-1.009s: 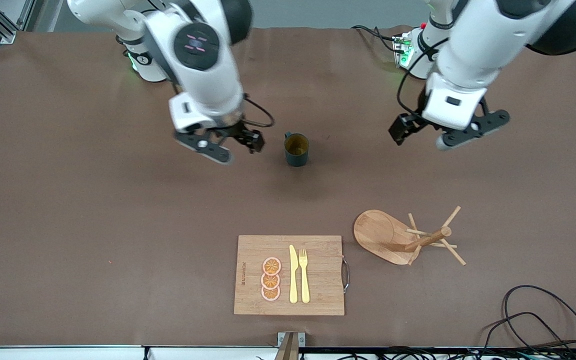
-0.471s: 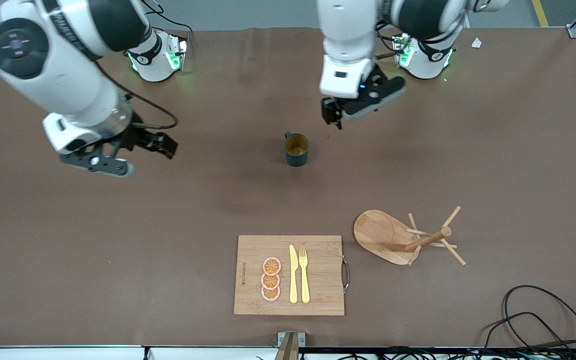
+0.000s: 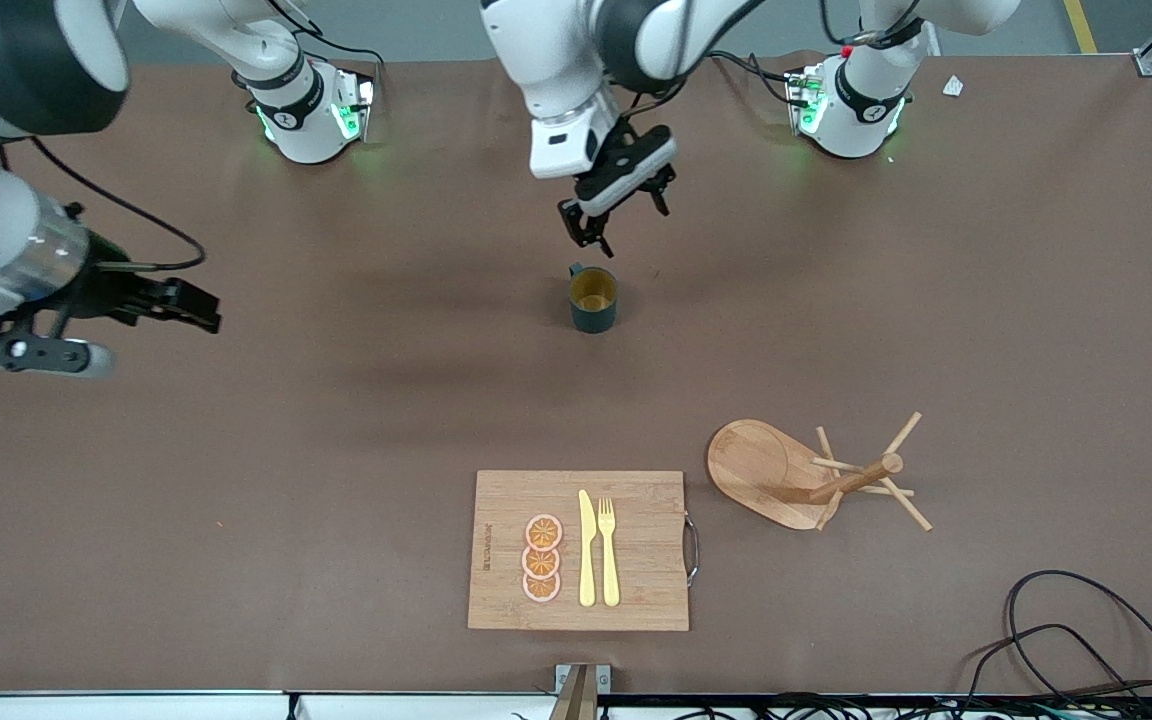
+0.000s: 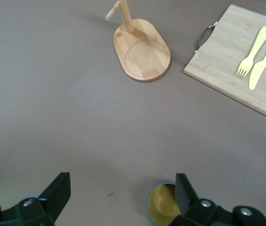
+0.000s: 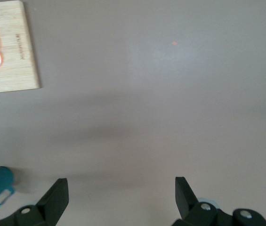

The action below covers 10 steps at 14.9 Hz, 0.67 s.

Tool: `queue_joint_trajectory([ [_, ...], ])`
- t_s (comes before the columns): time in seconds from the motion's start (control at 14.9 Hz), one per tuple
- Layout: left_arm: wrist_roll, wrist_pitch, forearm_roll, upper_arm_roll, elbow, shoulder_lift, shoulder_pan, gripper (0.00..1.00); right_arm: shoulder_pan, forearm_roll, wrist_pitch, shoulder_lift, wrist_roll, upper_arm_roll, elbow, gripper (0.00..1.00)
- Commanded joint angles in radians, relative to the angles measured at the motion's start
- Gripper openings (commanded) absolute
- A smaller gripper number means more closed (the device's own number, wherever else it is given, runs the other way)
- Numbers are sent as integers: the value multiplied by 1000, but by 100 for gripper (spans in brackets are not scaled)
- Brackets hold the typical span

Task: Pass cup and hang on rack
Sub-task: 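Lower the left gripper onto the mug handle and close it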

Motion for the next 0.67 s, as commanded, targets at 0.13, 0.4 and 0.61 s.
queue_joint_trajectory([
  [0.13, -263, -9, 174, 6, 21, 173, -145, 98, -105, -80, 7, -71, -206, 19, -63, 100],
  [0.4, -464, -12, 291, 10, 33, 313, -199, 97, -183, -91, 9, -96, -341, 20, -74, 100],
  [0.61, -515, -10, 340, 18, 34, 386, -256, 96, -228, -88, 40, -96, -438, 22, -74, 100],
])
